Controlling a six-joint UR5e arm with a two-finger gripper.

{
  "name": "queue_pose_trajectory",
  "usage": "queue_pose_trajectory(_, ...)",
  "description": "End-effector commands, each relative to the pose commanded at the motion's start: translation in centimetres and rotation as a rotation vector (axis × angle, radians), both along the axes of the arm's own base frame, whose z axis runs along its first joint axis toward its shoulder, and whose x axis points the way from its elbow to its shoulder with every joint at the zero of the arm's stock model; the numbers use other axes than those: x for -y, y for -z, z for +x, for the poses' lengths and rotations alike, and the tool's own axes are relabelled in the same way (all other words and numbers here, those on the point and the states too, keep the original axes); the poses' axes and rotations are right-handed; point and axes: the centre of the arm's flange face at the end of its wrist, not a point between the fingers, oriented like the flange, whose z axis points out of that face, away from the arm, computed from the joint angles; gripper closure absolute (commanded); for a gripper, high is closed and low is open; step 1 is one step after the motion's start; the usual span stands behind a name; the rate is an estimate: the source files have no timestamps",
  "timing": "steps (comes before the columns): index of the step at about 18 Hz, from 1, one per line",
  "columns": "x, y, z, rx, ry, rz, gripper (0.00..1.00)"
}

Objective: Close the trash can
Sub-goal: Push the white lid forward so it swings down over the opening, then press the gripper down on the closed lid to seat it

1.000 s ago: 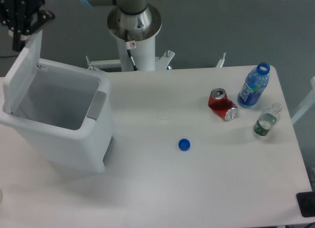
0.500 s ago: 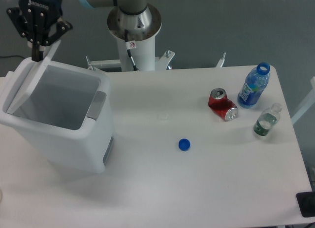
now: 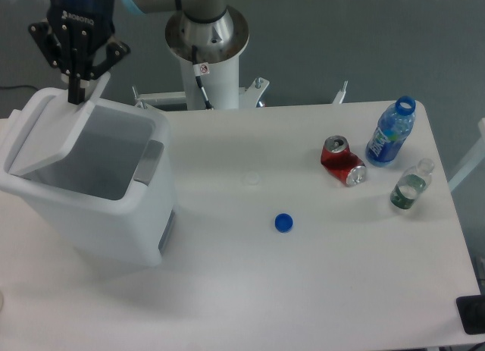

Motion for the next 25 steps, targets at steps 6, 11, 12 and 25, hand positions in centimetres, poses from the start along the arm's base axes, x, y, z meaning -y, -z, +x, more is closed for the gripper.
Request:
queue_pose_trajectory(6,-0.6,1.2,-1.2,0.003,-0.016,-0.026,1.00)
queue_pose_trajectory(11,-0.8,2.1,-2.7,0.000,-0.016,-0.042,1.00)
queue_pose_trajectory(12,-0.8,2.2,-2.9,0.001,-0.019,-0.043,1.00)
queue_pose_trajectory(25,-1.5,4.9,-3.7,0.012,-0.020,-0.097,1.00)
